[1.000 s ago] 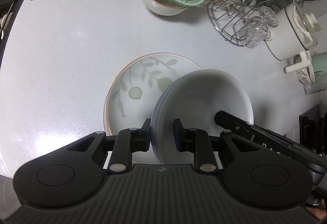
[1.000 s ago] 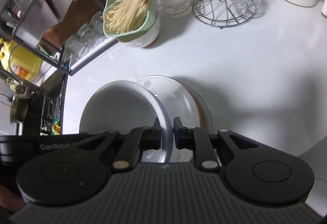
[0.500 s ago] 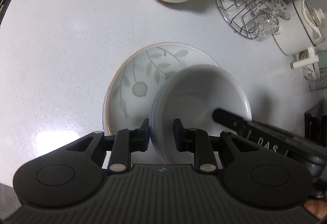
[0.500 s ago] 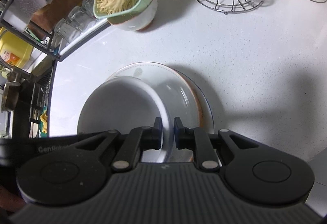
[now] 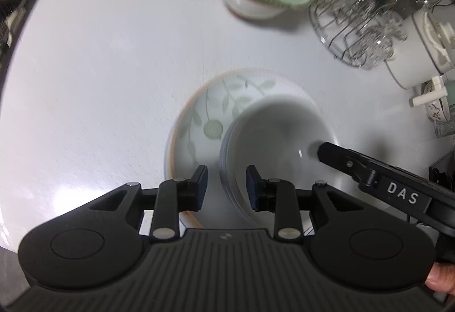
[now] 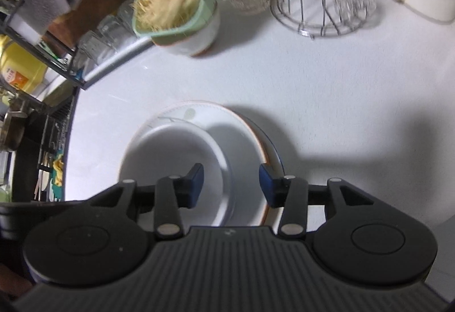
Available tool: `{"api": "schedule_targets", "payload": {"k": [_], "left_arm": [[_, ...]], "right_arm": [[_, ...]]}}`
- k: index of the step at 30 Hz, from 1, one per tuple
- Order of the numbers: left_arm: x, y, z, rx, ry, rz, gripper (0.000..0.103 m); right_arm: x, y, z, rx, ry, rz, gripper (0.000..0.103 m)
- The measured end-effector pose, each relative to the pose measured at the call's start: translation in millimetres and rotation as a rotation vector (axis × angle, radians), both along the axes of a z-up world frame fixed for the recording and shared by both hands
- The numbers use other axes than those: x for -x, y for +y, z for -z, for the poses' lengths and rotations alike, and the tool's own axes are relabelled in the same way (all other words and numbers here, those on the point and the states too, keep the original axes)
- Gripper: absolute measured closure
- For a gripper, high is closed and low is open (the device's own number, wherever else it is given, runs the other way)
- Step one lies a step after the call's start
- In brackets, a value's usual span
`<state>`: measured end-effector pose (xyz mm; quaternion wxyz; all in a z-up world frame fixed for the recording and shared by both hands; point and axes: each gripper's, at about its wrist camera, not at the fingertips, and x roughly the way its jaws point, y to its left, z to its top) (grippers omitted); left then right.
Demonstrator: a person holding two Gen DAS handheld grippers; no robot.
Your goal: Organize plates and bowls
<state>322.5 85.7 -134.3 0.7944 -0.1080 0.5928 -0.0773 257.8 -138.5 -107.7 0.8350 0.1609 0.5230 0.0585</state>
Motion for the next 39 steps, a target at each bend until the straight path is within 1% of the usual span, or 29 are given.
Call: {"api": "schedule_targets", "payload": {"k": [4, 7, 8, 10, 11, 13, 15, 18, 20, 22, 25, 26, 27, 28, 29, 30, 32, 35, 39], "left_arm": [[15, 1, -35, -0.054, -0.101, -0.001, 0.068], [35, -1, -66, -0.072, -0.187, 0.001, 0.063], [42, 0, -75, -0.071, -0.203, -0.017, 0.062], [53, 1, -93, -0.043, -0.230, -0.053, 0.061], [60, 1, -103, -0.041, -0.253, -0.059, 0.058], [73, -2, -121, -0.064, -0.303, -0.058, 0.052], [92, -5, -140, -0.072, -0.347, -0.062, 0.049], [118, -7, -160, -0.075, -0.400, -0.063, 0.040], [136, -9, -172, -0.102, -0.432, -0.075, 0.026], [151, -10, -181, -0.119, -0.464, -0.081, 0.018], [177, -14, -192, -0.126, -0.507, -0.086, 0.014], [186, -16, -195, -0.122, -0.516, -0.086, 0.012], [196, -18, -197, -0.116, -0.526, -0.077, 0.011], [205, -21, -199, -0.116, -0.534, -0.062, 0.009], [215, -25, -200, -0.122, -0.543, -0.052, 0.007], [225, -28, -201, -0.131, -0.552, -0.050, 0.007], [243, -34, -200, -0.147, -0.563, -0.055, 0.004], [267, -42, -195, -0.158, -0.567, -0.042, 0.003], [298, -50, -186, -0.170, -0.557, -0.056, 0.003]], "right_arm": [[10, -2, -28, -0.008, -0.058, -0.007, 0.057], [22, -1, -51, -0.007, -0.113, -0.033, 0.057], [26, -2, -59, -0.006, -0.132, -0.041, 0.057], [36, -5, -75, -0.007, -0.169, -0.052, 0.057], [42, -7, -82, -0.011, -0.188, -0.054, 0.057], [56, -13, -95, -0.015, -0.231, -0.054, 0.057], [69, -18, -107, -0.032, -0.263, -0.050, 0.057], [90, -24, -124, -0.037, -0.311, -0.040, 0.057], [105, -27, -134, -0.028, -0.343, -0.034, 0.057], [119, -30, -144, -0.019, -0.369, -0.034, 0.057], [139, -34, -156, 0.008, -0.412, -0.041, 0.054], [146, -35, -160, 0.017, -0.425, -0.045, 0.048], [153, -37, -164, 0.020, -0.438, -0.049, 0.039], [159, -39, -166, 0.022, -0.453, -0.052, 0.033], [166, -40, -167, 0.028, -0.470, -0.053, 0.021], [172, -41, -167, 0.035, -0.484, -0.051, 0.017], [184, -44, -166, 0.043, -0.493, -0.048, 0.017], [204, -50, -161, 0.038, -0.504, -0.048, 0.017], [231, -58, -152, 0.033, -0.497, -0.040, 0.017]]}}
